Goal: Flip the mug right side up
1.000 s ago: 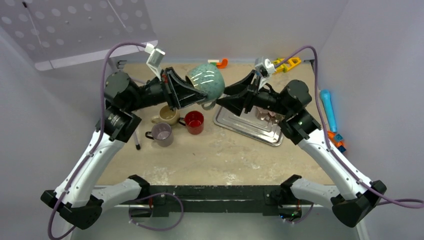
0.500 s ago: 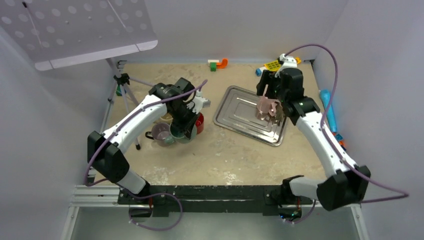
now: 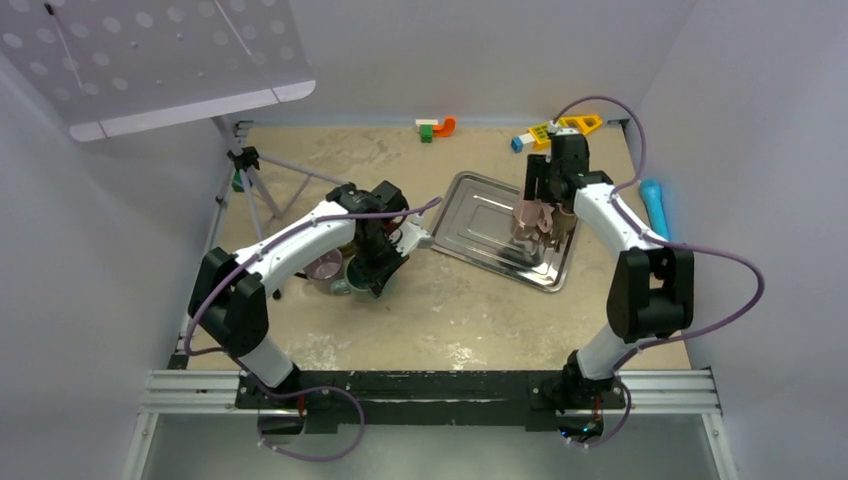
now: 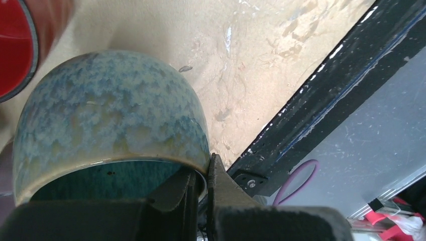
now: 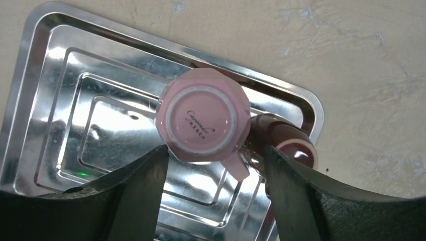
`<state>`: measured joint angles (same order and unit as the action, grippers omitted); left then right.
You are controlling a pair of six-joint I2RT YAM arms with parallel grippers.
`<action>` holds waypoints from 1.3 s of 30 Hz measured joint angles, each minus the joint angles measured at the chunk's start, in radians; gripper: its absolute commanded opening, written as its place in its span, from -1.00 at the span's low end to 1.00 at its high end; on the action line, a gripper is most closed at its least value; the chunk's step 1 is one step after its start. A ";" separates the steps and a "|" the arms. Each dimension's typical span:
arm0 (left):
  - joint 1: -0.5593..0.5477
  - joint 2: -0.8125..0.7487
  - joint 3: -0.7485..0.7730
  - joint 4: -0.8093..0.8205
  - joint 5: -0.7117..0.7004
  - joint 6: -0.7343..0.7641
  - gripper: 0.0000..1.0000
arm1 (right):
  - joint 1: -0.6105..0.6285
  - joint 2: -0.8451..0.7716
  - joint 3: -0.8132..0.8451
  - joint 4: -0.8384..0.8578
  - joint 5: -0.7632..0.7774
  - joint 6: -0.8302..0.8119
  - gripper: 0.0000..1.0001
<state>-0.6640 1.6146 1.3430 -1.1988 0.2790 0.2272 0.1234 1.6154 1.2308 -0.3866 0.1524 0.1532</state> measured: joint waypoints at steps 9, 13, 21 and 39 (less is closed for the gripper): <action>0.000 0.091 -0.046 0.031 0.016 0.003 -0.65 | 0.002 0.135 0.117 0.013 -0.008 -0.066 0.86; 0.001 0.091 -0.046 0.039 0.007 0.019 -0.29 | 0.002 0.181 0.158 0.019 -0.014 -0.076 0.89; 0.000 0.091 0.000 -0.021 0.017 0.025 -0.07 | 0.002 0.260 0.164 0.010 -0.014 -0.082 0.81; 0.044 -0.288 0.470 -0.069 0.263 -0.060 0.25 | 0.002 0.237 0.222 -0.080 -0.153 -0.069 -1.00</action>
<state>-0.6201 1.3270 1.8126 -1.2682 0.5419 0.1669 0.1253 1.8526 1.4528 -0.4664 -0.0010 0.0841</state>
